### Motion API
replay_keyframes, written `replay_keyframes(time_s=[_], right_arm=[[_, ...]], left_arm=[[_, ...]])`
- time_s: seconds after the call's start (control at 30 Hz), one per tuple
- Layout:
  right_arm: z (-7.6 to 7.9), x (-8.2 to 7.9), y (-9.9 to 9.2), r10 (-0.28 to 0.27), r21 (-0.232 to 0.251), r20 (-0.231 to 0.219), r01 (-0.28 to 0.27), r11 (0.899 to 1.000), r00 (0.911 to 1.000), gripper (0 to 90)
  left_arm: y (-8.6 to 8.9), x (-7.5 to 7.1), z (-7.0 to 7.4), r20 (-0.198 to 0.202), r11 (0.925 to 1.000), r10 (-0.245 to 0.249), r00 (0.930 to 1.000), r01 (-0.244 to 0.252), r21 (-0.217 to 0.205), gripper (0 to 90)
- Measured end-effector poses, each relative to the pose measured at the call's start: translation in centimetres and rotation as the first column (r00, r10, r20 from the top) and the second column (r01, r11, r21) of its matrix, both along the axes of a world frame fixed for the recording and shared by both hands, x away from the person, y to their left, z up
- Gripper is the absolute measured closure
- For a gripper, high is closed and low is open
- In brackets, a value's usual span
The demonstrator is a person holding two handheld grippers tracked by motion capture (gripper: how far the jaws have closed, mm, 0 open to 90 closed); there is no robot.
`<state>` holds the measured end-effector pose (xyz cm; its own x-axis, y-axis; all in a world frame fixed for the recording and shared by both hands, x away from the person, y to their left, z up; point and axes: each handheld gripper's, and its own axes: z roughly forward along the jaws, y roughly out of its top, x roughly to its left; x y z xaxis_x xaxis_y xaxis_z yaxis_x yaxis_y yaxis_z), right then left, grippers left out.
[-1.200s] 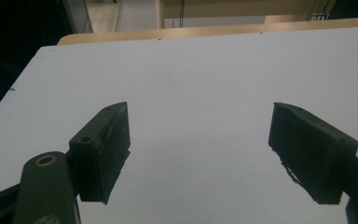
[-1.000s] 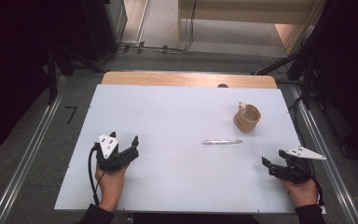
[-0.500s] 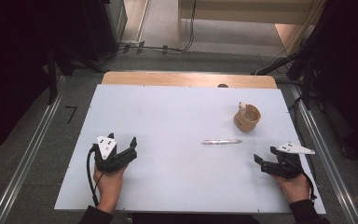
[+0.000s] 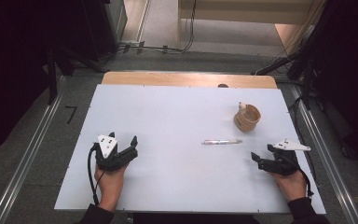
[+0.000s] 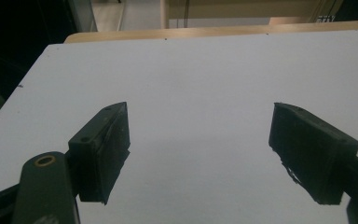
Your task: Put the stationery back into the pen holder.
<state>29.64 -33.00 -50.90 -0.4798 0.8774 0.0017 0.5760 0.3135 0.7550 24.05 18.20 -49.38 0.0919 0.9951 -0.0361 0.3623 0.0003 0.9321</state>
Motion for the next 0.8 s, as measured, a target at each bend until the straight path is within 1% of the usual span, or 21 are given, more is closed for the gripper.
replay_keyframes(time_s=[0.07,0.4,0.53,0.8], right_arm=[[0.0,0.1,0.1,0.0,0.0,0.0,0.0,1.0,1.0,20.6],[-0.1,0.9,0.8,0.011,0.003,-0.006,-0.011,1.0,0.9999,20.7],[-0.2,1.1,1.0,0.019,-0.002,-0.004,-0.019,1.0,0.9998,21.3],[0.0,1.3,1.5,0.026,0.004,0.0,-0.026,1.0,0.9997,21.3]], left_arm=[[0.0,0.0,0.0,-0.002,1.0,0.0,1.0,0.0,0.004,20.8],[0.0,0.2,-0.1,-0.004,1.0,0.002,1.0,-0.002,-0.004,20.9],[0.0,0.2,-0.1,-0.005,1.0,0.001,1.0,-0.001,-0.003,20.9],[0.0,0.2,-0.1,-0.005,1.0,0.004,1.0,-0.004,-0.004,20.9]])
